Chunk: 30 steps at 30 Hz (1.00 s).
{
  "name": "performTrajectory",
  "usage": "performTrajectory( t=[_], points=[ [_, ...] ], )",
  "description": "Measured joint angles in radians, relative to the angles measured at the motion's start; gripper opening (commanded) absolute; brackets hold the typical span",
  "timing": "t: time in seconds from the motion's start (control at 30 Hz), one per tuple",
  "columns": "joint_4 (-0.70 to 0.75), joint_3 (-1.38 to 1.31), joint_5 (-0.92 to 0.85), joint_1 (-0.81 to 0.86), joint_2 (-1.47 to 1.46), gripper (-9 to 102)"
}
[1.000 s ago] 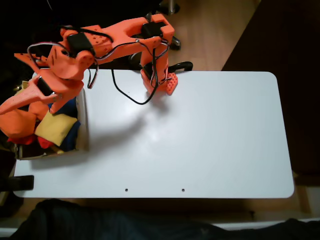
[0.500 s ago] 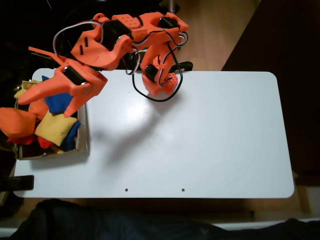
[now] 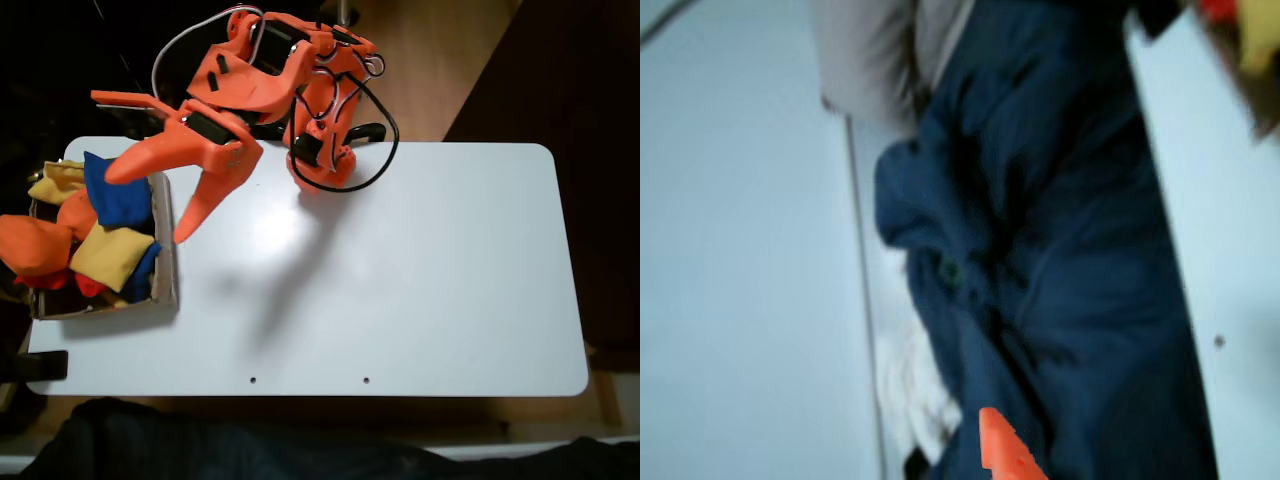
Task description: Grasp a bag and put it in the box.
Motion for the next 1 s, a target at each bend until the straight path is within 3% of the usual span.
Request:
performTrajectory(
  t=[0.43, 1.0],
  points=[
    [-0.005, 0.149, 0.035, -0.25, 0.19, 91],
    [-0.023, 0.35, 0.037, -0.509, 0.379, 58]
  ],
)
